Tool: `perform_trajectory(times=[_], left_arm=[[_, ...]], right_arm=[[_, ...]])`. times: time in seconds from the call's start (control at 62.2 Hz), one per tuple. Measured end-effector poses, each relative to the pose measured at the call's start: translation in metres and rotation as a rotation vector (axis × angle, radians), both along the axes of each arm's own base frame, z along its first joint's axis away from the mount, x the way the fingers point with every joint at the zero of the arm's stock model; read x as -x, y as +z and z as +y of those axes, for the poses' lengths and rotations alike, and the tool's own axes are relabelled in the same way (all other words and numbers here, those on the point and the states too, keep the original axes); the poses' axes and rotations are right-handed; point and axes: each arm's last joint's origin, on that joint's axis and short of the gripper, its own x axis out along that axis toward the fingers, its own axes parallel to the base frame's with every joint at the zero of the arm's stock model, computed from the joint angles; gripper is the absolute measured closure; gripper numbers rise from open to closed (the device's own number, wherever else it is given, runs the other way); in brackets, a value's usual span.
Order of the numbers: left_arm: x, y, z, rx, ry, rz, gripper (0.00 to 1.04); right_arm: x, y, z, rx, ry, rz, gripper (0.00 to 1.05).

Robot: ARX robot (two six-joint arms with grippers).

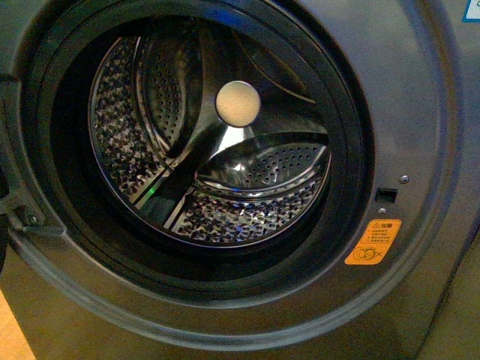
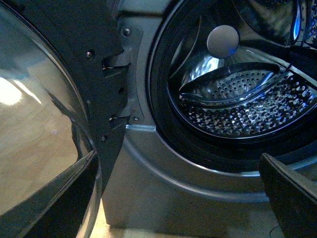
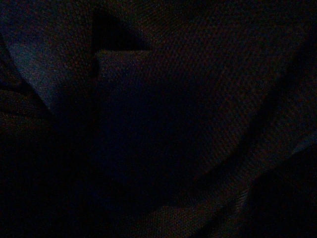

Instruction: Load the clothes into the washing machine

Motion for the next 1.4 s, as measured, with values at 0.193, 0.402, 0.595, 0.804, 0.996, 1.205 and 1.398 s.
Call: perform_trajectory(times=[0.193, 0.402, 0.595, 0.804, 0.996, 1.205, 1.398], left_arm=[[0.000, 0.000, 0.000, 0.000, 0.000, 0.000, 0.07], [0.000, 0.000, 0.000, 0.000, 0.000, 0.000, 0.07], [0.000, 0.000, 0.000, 0.000, 0.000, 0.000, 0.07], [0.000, 0.000, 0.000, 0.000, 0.000, 0.000, 0.07], [0.000, 0.000, 0.000, 0.000, 0.000, 0.000, 0.07], [0.000, 0.000, 0.000, 0.000, 0.000, 0.000, 0.07], [0.000, 0.000, 0.000, 0.000, 0.000, 0.000, 0.07]], right_arm=[[0.000, -0.012, 0.001, -0.031, -0.005, -0.021, 0.07], [-0.001, -0.026, 0.000, -0.062, -0.009, -0.020, 0.07], [0.002, -0.037, -0.004, -0.068, -0.018, -0.020, 0.07], [0.006, -0.044, -0.005, -0.062, -0.038, -0.021, 0.15], [0.010, -0.042, -0.005, -0.026, -0.081, -0.045, 0.44], [0.003, -0.023, 0.006, 0.029, -0.076, -0.077, 0.73], [-0.009, 0.024, 0.012, 0.071, -0.024, -0.190, 0.95]])
